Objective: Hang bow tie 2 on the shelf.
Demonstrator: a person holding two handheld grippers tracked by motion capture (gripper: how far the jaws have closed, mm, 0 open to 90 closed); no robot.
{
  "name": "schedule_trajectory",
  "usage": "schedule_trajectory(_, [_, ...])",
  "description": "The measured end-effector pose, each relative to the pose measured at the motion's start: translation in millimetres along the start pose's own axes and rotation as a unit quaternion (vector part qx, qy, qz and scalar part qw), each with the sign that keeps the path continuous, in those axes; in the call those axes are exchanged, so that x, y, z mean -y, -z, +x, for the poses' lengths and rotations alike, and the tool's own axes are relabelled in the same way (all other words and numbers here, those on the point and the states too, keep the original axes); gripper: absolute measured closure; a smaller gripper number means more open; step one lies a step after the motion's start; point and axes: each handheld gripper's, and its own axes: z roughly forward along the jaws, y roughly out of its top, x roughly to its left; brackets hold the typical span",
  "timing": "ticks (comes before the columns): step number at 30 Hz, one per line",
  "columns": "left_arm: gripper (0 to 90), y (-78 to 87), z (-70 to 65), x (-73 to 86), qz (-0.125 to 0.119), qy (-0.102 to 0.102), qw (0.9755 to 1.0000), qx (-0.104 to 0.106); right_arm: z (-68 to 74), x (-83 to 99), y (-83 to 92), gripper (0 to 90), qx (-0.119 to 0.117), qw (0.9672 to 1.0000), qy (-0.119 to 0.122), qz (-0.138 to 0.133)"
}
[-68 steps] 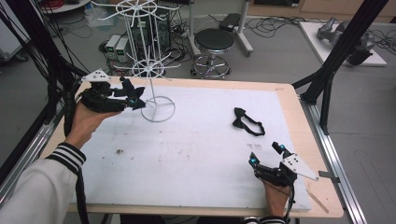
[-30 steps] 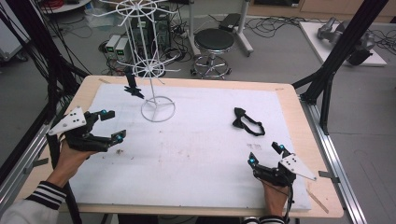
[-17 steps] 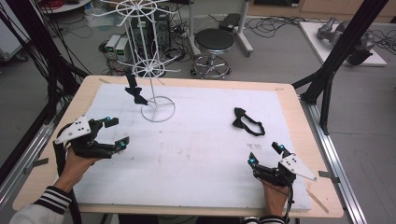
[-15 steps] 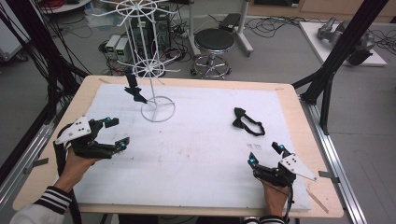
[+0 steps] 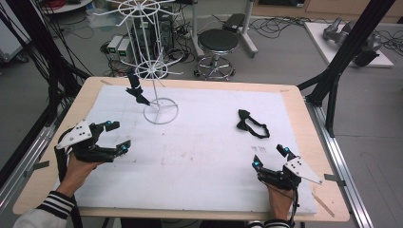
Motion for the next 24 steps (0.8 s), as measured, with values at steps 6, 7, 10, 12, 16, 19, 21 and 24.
schedule_trajectory(6, [17.3, 4.3, -0.3, 4.4, -0.009, 0.003, 0.9999, -0.007, 0.0, -0.4, -0.8, 4.2, 0.002, 1.0000, -0.004, 0.005])
schedule_trajectory(7, [17.3, 5.3, -0.3, 5.0, -0.011, 0.001, 0.9999, -0.010, -0.3, -0.5, -1.0, 4.2, 0.001, 1.0000, -0.002, 0.005])
schedule_trajectory(10, [17.2, 7.3, -0.6, 6.6, -0.014, 0.005, 0.9998, -0.011, -0.3, -1.0, -2.0, 4.2, 0.003, 1.0000, -0.002, 0.008])
schedule_trajectory(12, [17.2, 7.6, -0.1, 7.3, -0.013, 0.006, 0.9998, -0.010, -0.5, -1.2, -2.0, 4.2, 0.004, 0.9999, -0.006, 0.011])
schedule_trajectory(16, [17.3, 9.9, -0.5, 7.1, -0.018, 0.002, 0.9997, -0.013, -3.2, -1.6, -2.1, 4.2, 0.003, 0.9997, -0.021, 0.011])
schedule_trajectory(19, [17.2, 11.2, -1.0, 8.5, -0.020, -0.002, 0.9997, -0.015, -4.3, -2.8, -2.7, 4.2, 0.008, 0.9998, -0.010, 0.019])
schedule_trajectory(21, [17.2, 12.0, -0.8, 9.7, -0.019, -0.004, 0.9997, -0.015, -5.9, -4.8, -2.6, 4.2, 0.006, 0.9997, -0.010, 0.024])
schedule_trajectory(24, [17.2, 13.2, -0.7, 10.7, -0.023, -0.004, 0.9996, -0.017, -9.4, -9.6, -1.1, 4.2, 0.007, 0.9997, -0.005, 0.023])
